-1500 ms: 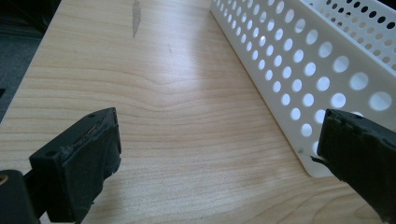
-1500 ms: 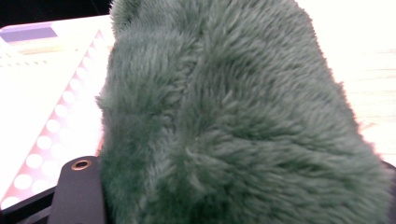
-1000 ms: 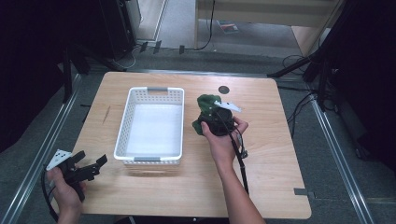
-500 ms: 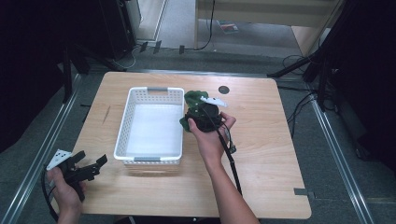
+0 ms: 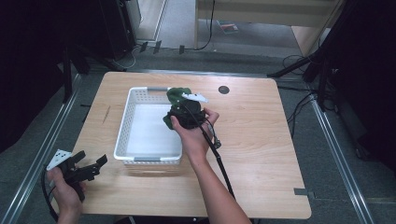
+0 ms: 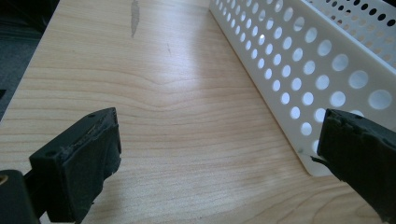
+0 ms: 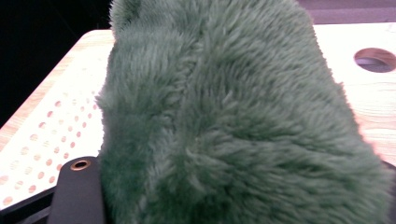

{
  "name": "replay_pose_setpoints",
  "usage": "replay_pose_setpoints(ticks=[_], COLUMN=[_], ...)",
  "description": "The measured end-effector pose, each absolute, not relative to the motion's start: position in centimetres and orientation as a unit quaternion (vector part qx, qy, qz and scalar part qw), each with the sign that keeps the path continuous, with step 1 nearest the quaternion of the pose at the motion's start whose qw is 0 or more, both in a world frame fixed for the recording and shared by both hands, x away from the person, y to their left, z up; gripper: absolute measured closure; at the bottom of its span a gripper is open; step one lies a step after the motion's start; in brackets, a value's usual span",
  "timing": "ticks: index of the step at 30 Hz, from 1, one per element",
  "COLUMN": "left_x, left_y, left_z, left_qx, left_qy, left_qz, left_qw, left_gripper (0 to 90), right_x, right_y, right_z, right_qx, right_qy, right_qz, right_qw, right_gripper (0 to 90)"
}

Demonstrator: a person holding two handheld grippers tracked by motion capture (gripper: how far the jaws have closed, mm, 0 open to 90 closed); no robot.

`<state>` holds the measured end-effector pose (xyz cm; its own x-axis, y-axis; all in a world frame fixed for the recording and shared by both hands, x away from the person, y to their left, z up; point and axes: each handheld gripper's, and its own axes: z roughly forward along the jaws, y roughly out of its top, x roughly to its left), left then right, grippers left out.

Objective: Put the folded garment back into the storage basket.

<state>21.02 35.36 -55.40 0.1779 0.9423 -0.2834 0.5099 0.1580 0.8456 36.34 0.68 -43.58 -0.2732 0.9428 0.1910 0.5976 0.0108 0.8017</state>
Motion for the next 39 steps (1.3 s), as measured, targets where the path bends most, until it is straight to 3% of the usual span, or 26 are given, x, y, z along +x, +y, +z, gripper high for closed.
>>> replay_pose_setpoints(ticks=[21,39], left_x=[21.0,21.0], left_y=[35.4,35.4], left_z=[-55.4,-55.4], left_qx=[0.606,0.605], left_qy=[0.597,0.597], left_qz=[0.230,0.230], left_qw=[0.472,0.474], left_gripper=[0.6,0.6], right_x=[36.6,38.4], right_y=[6.3,9.9], right_z=[-44.9,-47.7], right_qx=[0.552,0.547], right_qy=[0.697,0.696], right_qz=[0.418,0.424], right_qw=[0.183,0.190], right_gripper=[30.1,28.8])
